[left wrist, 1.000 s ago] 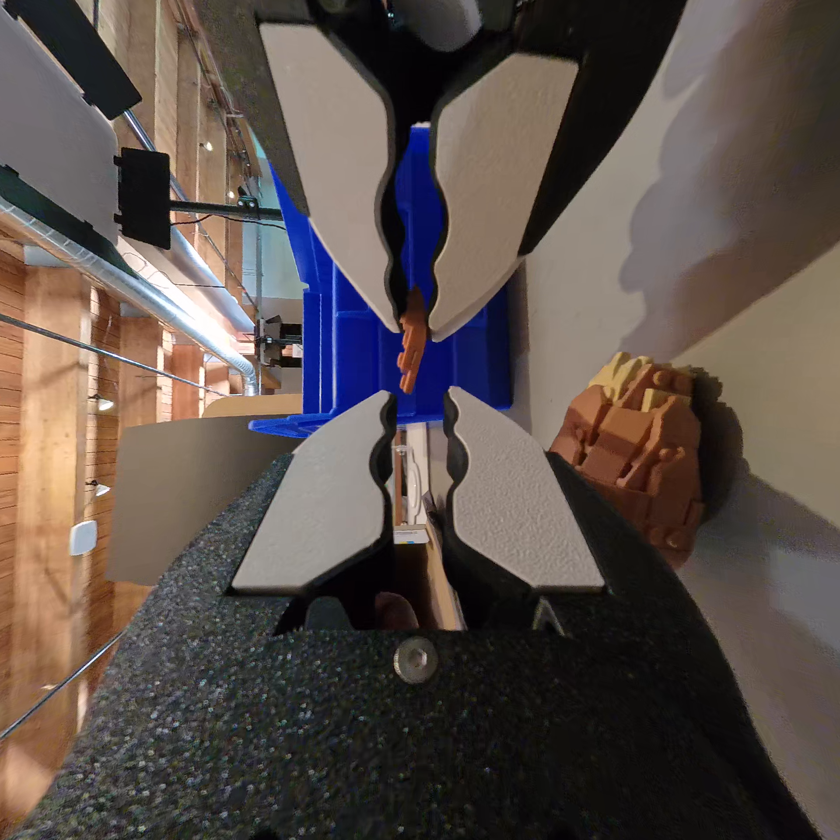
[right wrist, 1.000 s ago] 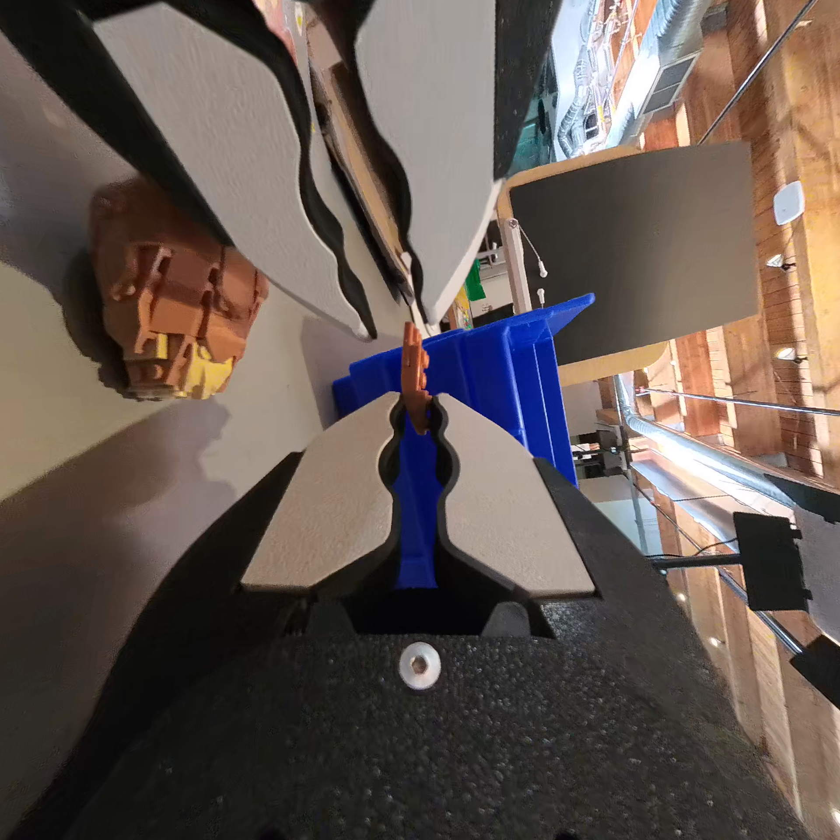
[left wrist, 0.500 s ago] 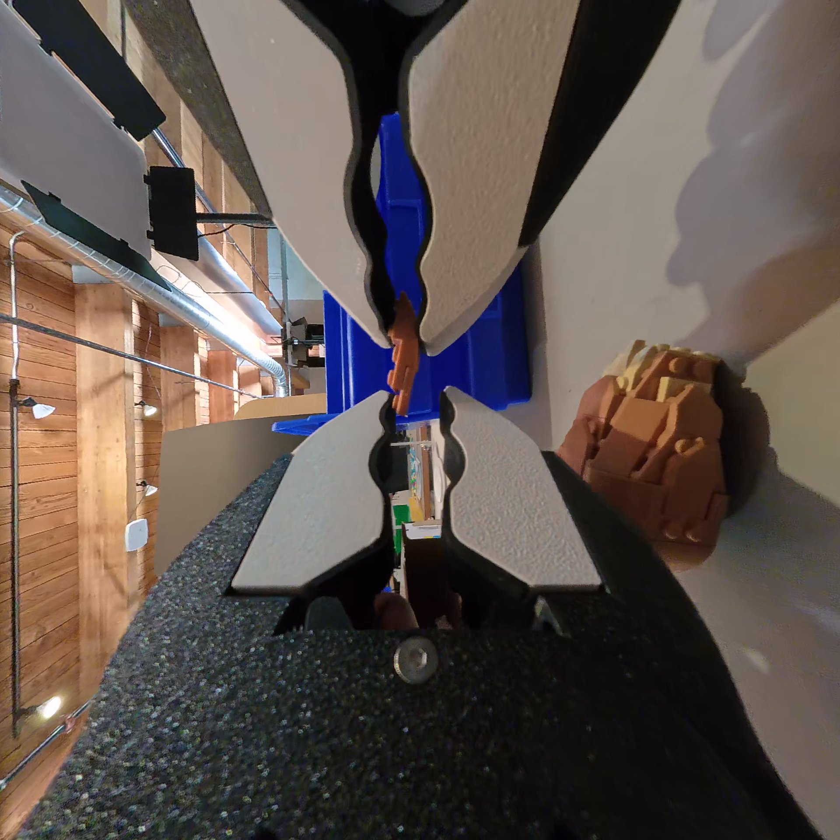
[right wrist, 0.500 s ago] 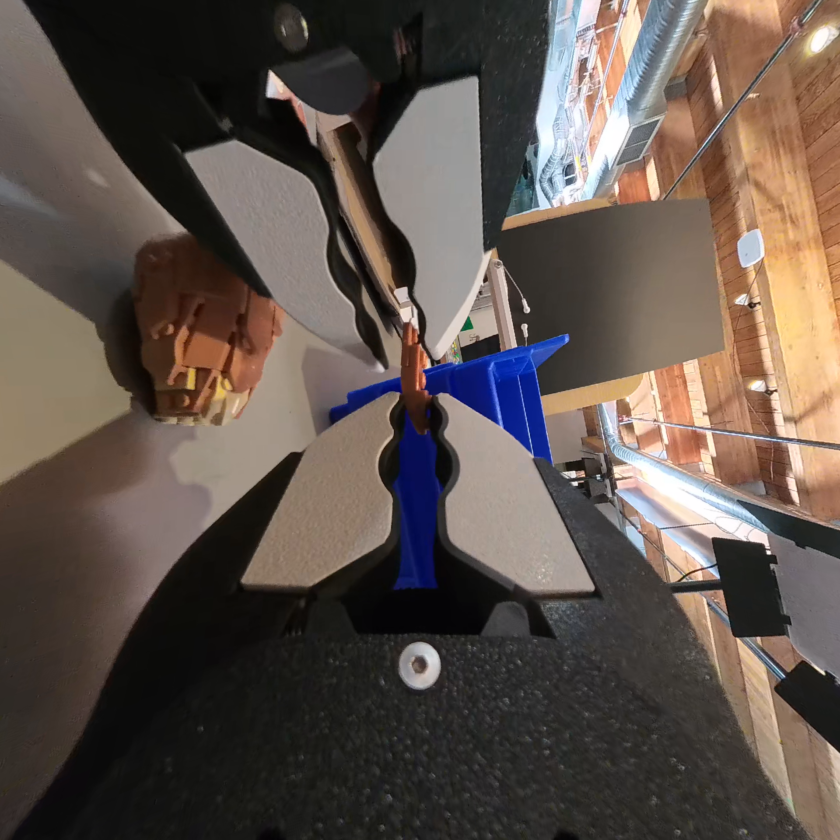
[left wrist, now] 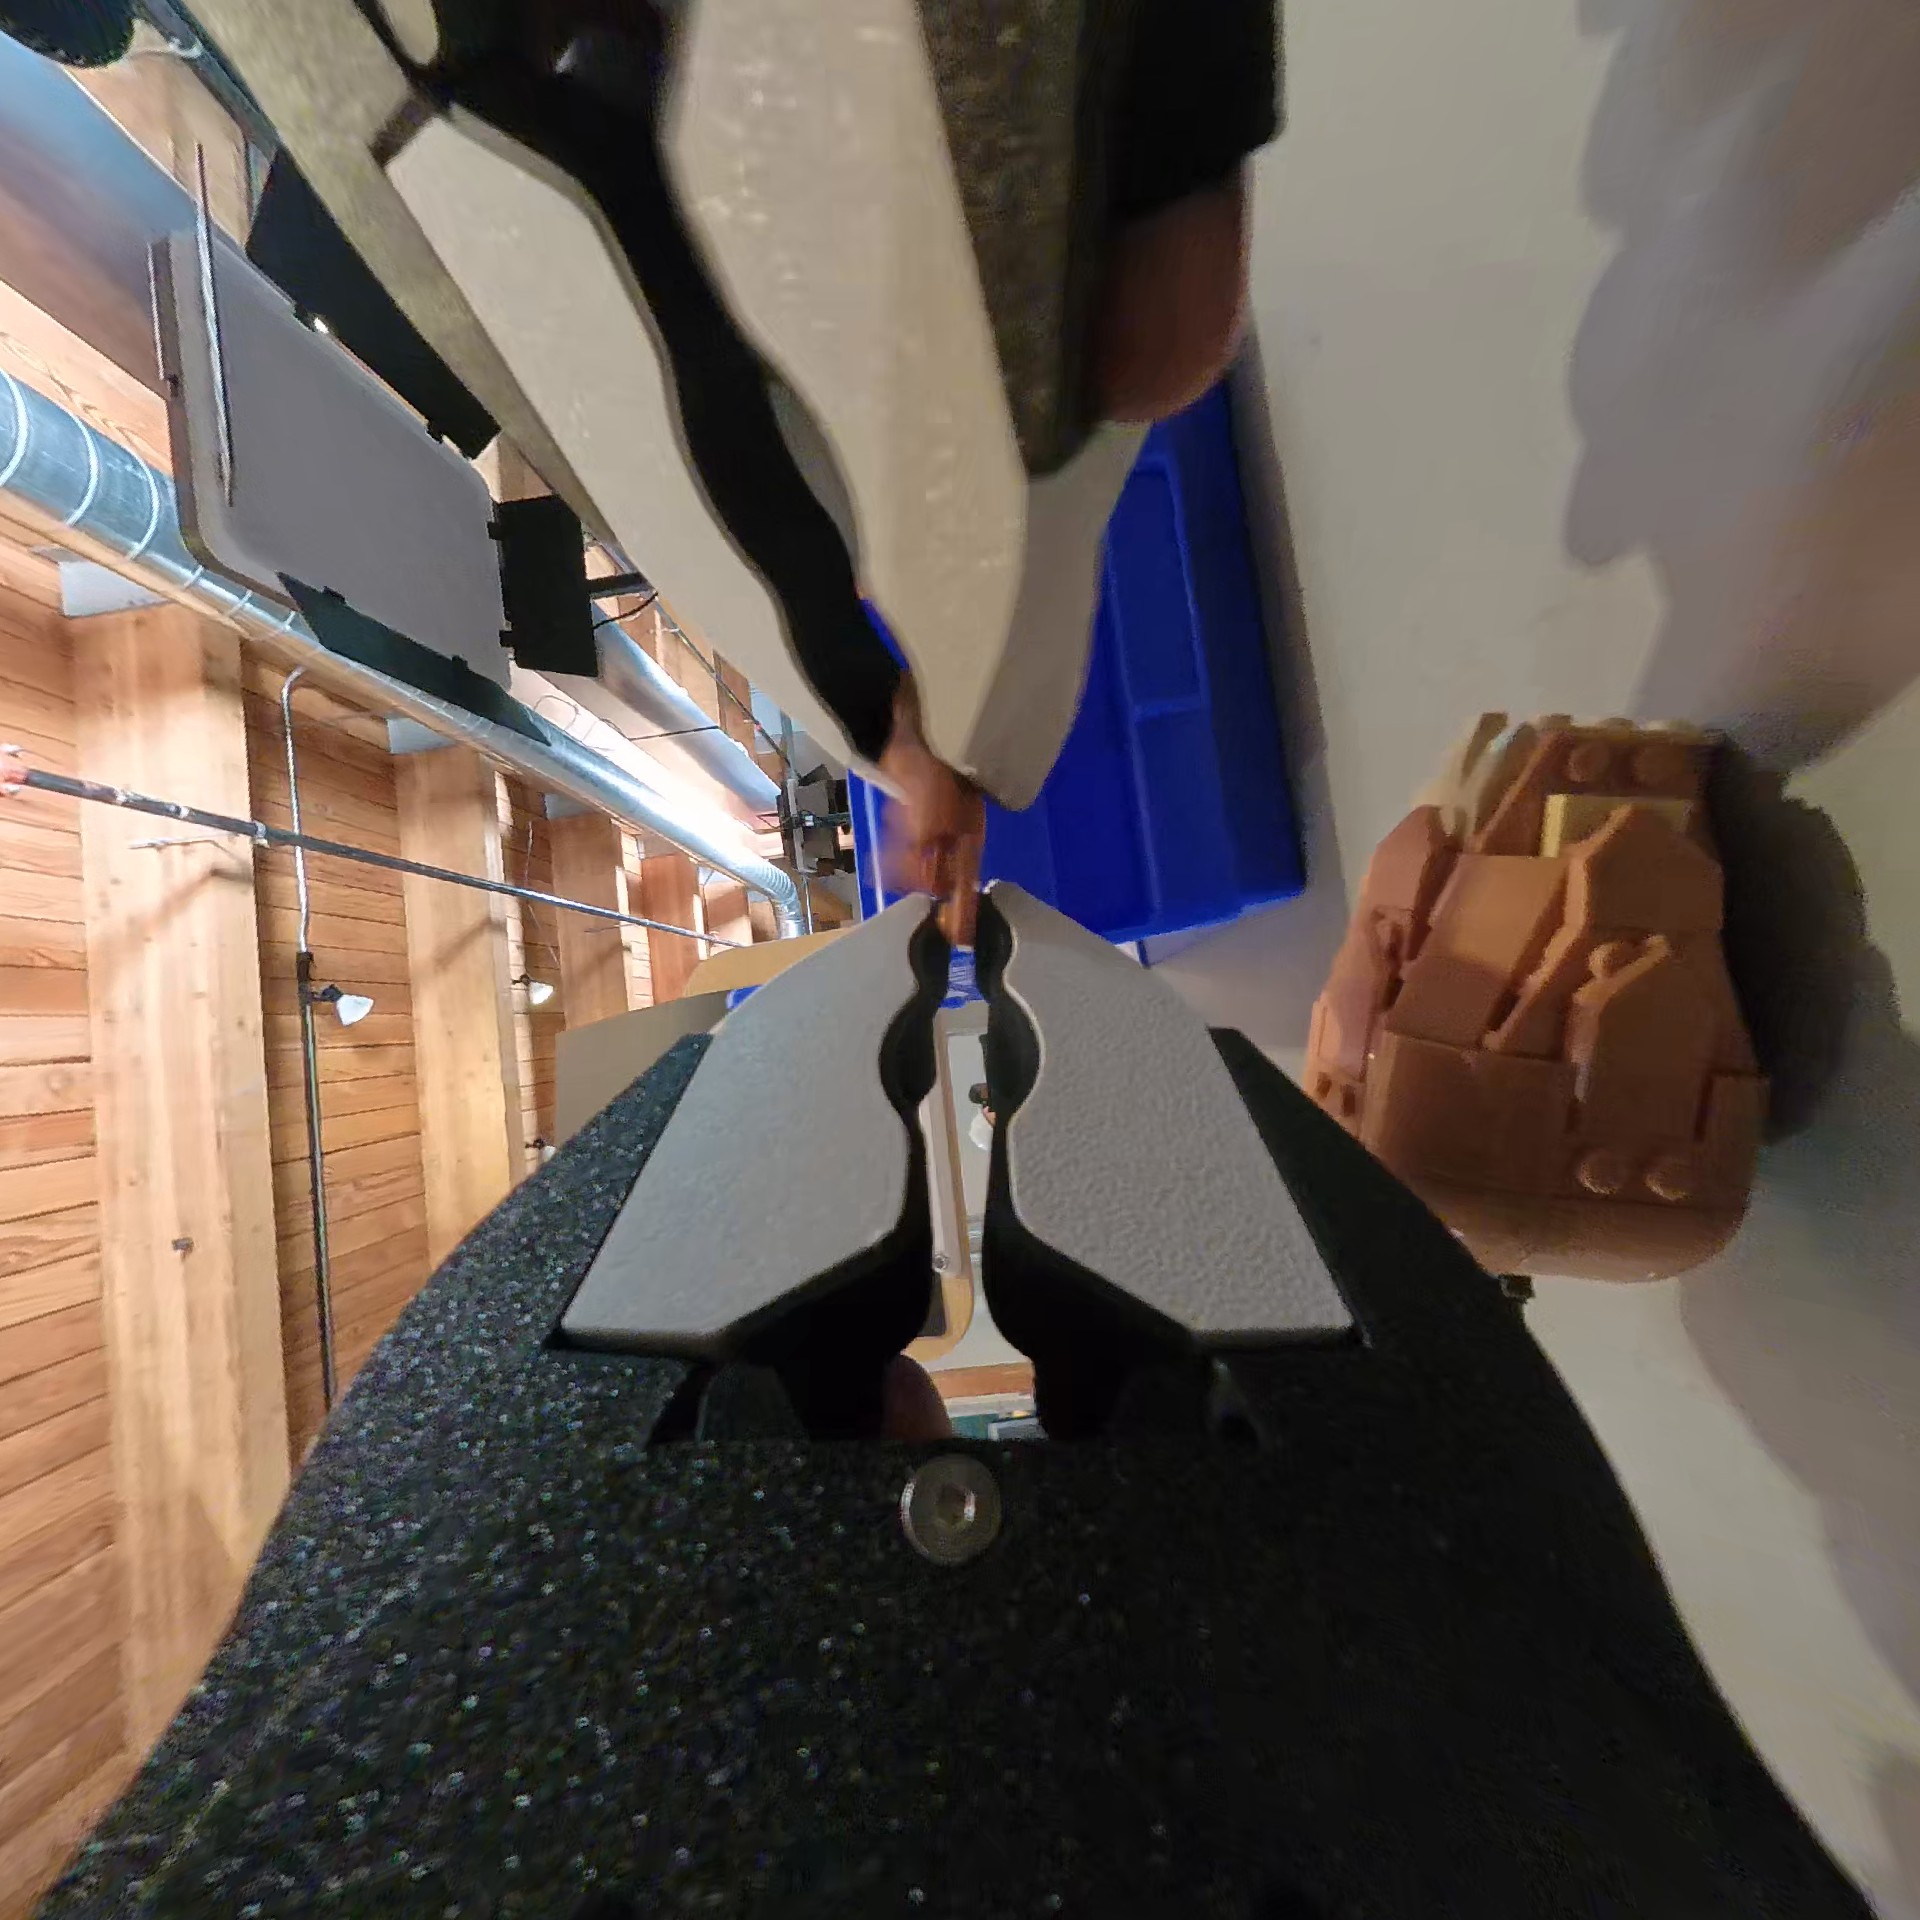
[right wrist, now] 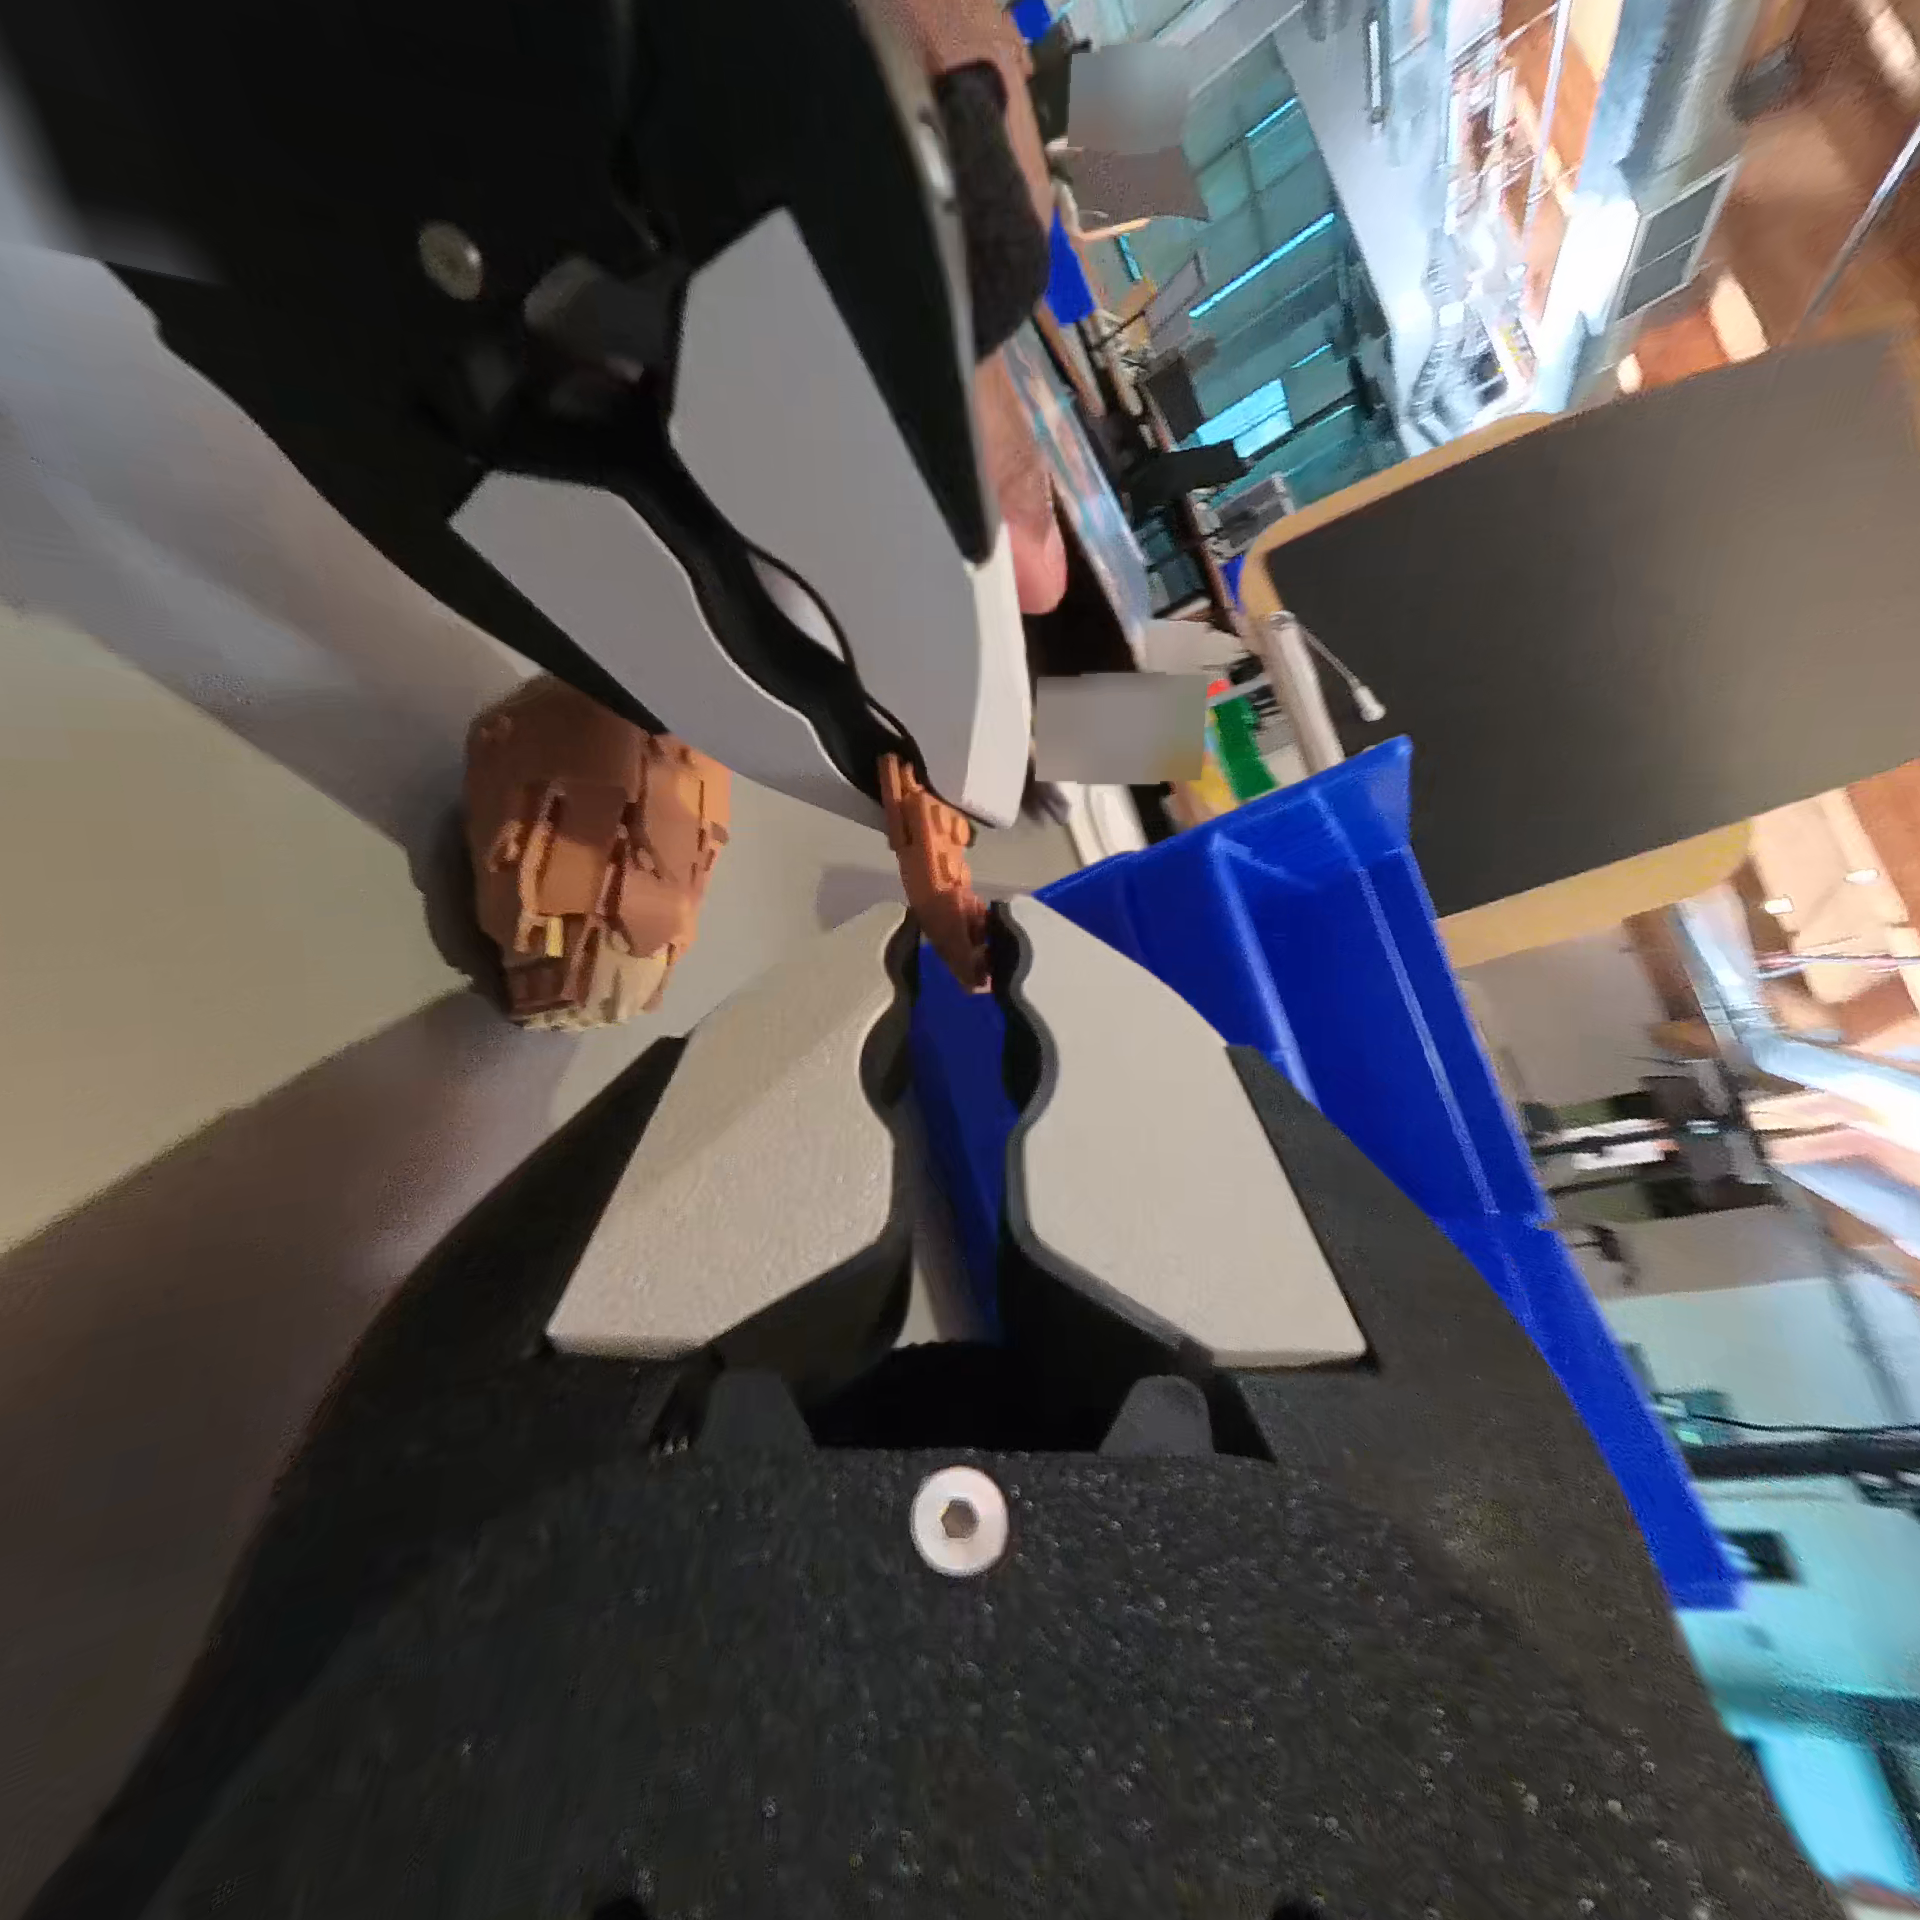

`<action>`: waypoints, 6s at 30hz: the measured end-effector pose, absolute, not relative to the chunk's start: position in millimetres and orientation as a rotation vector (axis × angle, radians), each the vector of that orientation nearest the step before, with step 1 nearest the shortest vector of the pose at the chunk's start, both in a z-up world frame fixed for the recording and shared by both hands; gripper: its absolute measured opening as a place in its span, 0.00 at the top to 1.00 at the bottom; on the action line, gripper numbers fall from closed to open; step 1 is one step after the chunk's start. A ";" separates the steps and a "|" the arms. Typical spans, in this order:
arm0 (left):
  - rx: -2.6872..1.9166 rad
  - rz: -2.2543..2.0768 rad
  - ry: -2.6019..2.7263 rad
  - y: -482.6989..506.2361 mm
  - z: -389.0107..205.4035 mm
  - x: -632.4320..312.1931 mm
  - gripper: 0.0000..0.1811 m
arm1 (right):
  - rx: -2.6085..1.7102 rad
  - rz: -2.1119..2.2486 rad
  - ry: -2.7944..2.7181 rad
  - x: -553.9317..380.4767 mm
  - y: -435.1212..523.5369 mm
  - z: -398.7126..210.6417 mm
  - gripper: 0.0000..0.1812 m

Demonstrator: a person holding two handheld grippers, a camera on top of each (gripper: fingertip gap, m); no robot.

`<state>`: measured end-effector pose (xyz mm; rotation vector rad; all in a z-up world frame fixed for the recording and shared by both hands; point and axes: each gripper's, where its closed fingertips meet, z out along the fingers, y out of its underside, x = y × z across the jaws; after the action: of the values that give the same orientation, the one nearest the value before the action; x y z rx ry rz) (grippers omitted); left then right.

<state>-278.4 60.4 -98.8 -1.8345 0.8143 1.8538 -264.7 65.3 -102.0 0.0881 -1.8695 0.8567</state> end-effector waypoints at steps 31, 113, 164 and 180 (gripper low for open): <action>-1.877 1.369 0.266 44.7 -83.1 -298.4 0.98 | -0.247 1.249 -2.047 -281.3 83.1 -83.5 0.94; -2.301 0.219 0.203 35.0 -181.4 -255.8 0.66 | 0.032 0.927 -2.066 -307.8 87.8 -102.6 0.88; -2.099 -0.114 -0.288 49.9 -153.6 -262.4 0.67 | -0.473 1.191 -2.215 -299.0 75.3 -140.5 0.79; -1.761 0.035 -0.384 60.7 -108.8 -287.6 0.68 | -0.420 1.051 -2.284 -287.4 46.4 -171.8 0.61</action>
<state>-287.6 60.7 -108.8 -1.7609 -0.3844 0.0355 -287.4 46.4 -171.8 -0.4204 -2.2835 1.0506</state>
